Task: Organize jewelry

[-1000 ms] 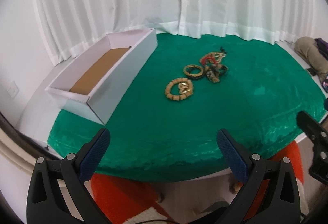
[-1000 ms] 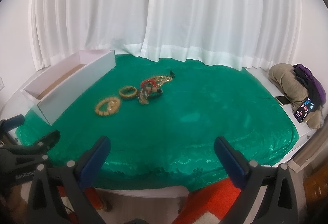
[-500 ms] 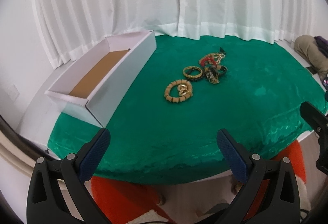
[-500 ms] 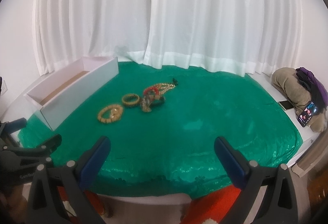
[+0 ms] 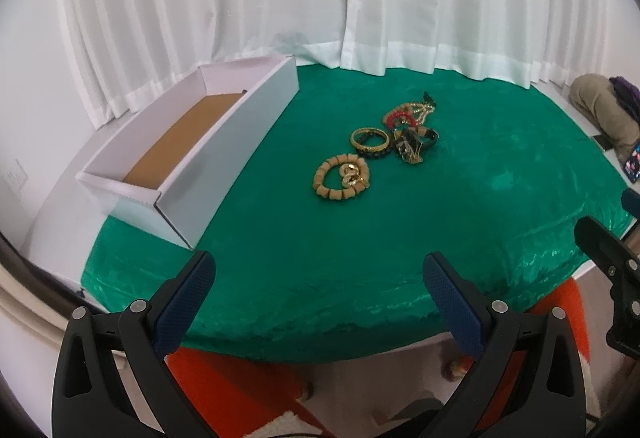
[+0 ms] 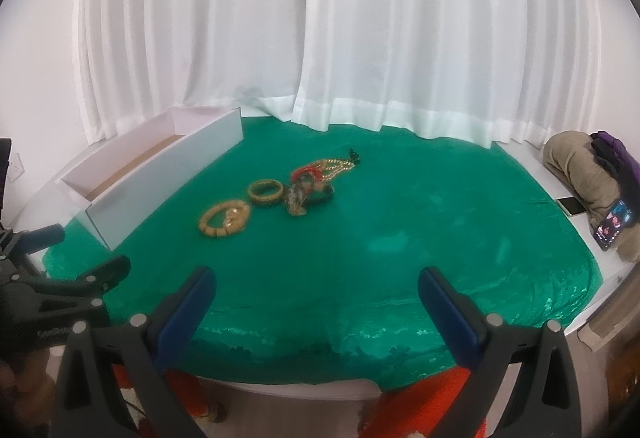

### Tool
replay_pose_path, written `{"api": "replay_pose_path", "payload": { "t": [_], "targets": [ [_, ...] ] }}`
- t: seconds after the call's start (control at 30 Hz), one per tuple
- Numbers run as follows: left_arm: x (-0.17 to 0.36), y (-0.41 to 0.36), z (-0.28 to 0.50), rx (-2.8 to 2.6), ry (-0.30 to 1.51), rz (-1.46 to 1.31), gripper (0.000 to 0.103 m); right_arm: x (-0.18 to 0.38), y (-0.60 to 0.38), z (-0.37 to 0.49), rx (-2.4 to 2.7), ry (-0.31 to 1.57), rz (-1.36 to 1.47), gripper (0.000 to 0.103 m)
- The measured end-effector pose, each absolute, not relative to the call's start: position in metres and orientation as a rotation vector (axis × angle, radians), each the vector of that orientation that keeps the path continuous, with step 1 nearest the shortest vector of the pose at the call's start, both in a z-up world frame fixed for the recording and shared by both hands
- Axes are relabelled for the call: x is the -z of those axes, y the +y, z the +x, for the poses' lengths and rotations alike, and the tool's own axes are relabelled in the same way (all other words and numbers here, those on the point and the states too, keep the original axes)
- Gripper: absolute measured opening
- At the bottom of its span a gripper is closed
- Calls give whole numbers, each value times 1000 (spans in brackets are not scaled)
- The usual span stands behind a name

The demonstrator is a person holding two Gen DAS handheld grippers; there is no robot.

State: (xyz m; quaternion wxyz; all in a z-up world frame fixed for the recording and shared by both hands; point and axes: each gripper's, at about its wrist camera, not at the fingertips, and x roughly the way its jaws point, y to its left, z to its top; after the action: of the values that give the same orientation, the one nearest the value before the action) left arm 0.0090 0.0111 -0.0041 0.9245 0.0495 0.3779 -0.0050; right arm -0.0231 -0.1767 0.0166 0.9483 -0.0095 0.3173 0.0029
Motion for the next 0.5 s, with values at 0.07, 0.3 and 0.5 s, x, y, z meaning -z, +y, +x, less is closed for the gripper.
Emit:
{"api": "replay_pose_path", "payload": {
  "t": [0.07,0.3,0.5],
  "targets": [
    [5,12,11,13,776,100,103,-16,-177,-22,-10,648,-18,103],
    [4,16,17,17,772,85,103,-18,-180,-18,-24,635,-16,103],
    [10,17,24,25,798,78,103,-15,-181,-13,-84,610,-11,103]
  ]
}}
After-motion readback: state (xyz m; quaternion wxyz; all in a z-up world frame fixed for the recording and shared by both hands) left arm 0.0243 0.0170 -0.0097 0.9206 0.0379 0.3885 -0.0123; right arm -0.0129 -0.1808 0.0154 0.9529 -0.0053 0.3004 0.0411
